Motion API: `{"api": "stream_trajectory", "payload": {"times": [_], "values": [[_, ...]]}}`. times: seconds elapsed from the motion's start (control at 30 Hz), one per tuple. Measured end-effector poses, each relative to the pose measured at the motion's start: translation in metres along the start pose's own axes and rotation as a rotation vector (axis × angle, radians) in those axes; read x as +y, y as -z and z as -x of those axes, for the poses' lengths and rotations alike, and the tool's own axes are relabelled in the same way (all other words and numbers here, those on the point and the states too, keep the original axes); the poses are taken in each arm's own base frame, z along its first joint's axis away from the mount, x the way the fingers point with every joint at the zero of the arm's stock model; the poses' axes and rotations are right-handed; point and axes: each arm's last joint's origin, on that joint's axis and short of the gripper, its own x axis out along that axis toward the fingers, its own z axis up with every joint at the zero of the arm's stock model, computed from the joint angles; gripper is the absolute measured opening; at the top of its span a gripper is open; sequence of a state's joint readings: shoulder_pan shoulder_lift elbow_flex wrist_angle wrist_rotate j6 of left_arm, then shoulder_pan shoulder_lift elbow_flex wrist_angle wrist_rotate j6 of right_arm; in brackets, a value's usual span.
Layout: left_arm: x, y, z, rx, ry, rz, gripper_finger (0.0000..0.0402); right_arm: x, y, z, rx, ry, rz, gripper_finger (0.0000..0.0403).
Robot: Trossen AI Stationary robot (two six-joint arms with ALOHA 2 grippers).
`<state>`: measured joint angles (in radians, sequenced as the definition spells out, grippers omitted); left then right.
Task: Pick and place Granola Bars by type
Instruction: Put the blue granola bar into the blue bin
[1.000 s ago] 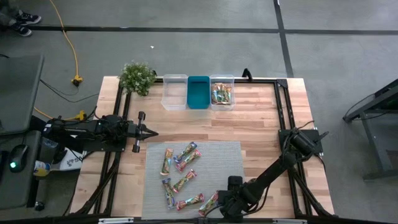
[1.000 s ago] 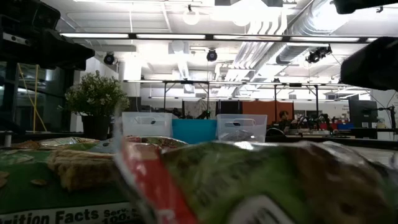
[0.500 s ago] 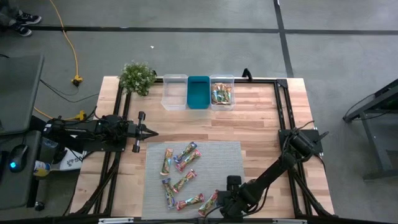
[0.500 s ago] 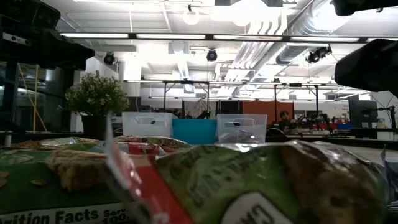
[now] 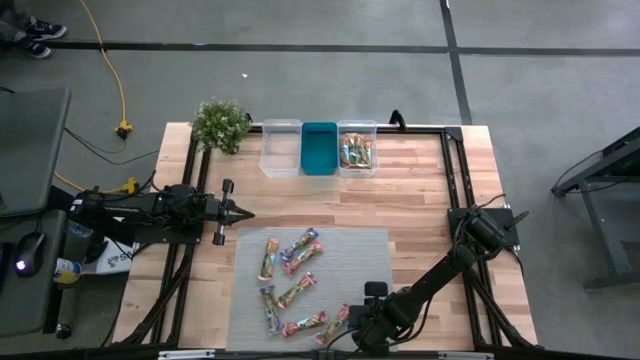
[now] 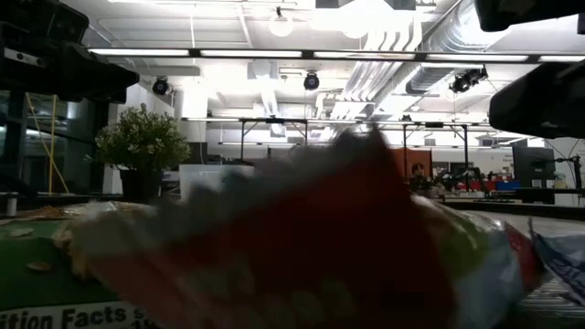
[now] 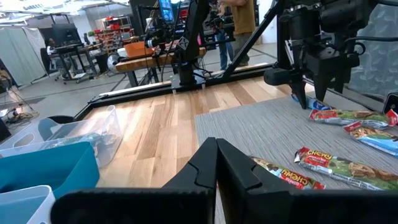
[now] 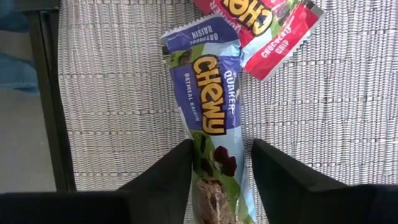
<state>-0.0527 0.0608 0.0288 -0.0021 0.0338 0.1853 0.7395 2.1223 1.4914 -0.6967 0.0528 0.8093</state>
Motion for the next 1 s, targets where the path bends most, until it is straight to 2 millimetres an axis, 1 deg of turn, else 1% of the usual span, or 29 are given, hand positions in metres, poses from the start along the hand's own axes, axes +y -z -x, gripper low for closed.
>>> {"api": "stream_trajectory", "payload": {"times": [0.27,0.43,0.6,0.83,1.0], "values": [[0.0,0.0,0.0,0.0,0.0,0.0,0.0001,0.001,0.0,0.006,0.014,-0.038,-0.006,0.0115],[0.0,0.0,0.0,0.0,0.0,0.0,0.0001,-0.001,-0.001,0.016,0.022,-0.054,-0.011,0.0098],[0.0,0.0,0.0,0.0,0.0,0.0,0.0001,-0.006,-0.006,0.024,0.01,-0.057,-0.021,0.0083],[0.0,0.0,0.0,0.0,0.0,0.0,0.0001,-0.02,-0.021,0.045,-0.042,-0.073,-0.062,0.0076],[0.0,0.0,0.0,0.0,0.0,0.0,0.0001,-0.043,-0.041,0.071,-0.133,-0.078,-0.103,0.0076]]}}
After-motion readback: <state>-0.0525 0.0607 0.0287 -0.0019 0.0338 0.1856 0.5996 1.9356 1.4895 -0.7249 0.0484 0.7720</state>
